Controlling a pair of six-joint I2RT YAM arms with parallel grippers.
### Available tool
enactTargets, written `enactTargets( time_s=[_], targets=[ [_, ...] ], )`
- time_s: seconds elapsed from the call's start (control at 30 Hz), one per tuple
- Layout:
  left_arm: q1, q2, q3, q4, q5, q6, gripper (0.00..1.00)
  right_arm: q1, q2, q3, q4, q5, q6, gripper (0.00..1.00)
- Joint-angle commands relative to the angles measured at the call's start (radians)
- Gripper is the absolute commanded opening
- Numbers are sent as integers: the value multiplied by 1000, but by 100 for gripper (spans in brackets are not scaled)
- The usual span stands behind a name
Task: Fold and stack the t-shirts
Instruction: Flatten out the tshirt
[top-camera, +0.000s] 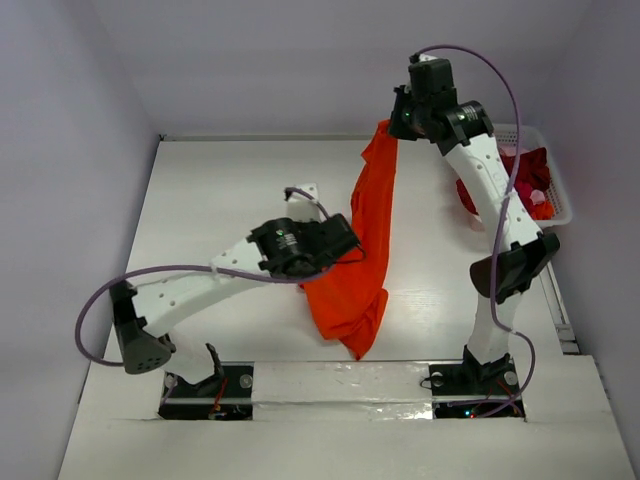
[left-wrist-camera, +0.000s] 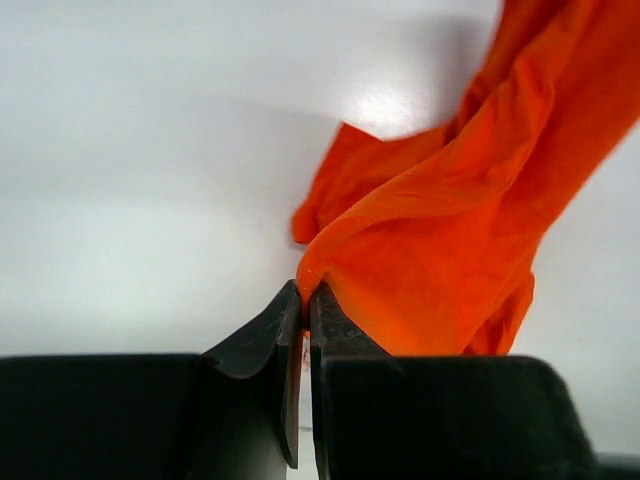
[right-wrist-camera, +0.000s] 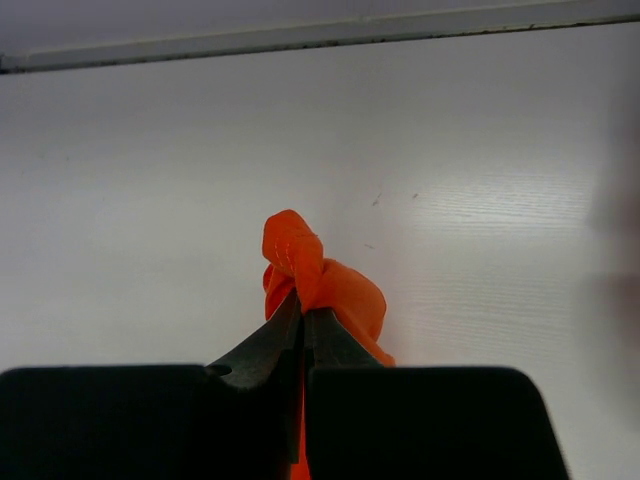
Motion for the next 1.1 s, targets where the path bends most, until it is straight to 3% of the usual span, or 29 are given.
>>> enactTargets(
  time_s=[0.0,0.5,0.73,1.07],
  targets=[
    [93,-87,-11,-23,-49,19,0,-58,-90,16,15,10,8,0],
    [322,-210,146,-23,-108,157,0,-146,-245,21,-24,3,19,0],
    [386,-244,193,-23,-118,194,0,-164,-337,-81,-16,30,23,0],
    [455,-273,302,-23,-150,244,0,-232,-415,-101,-14,3,43,0]
  ],
)
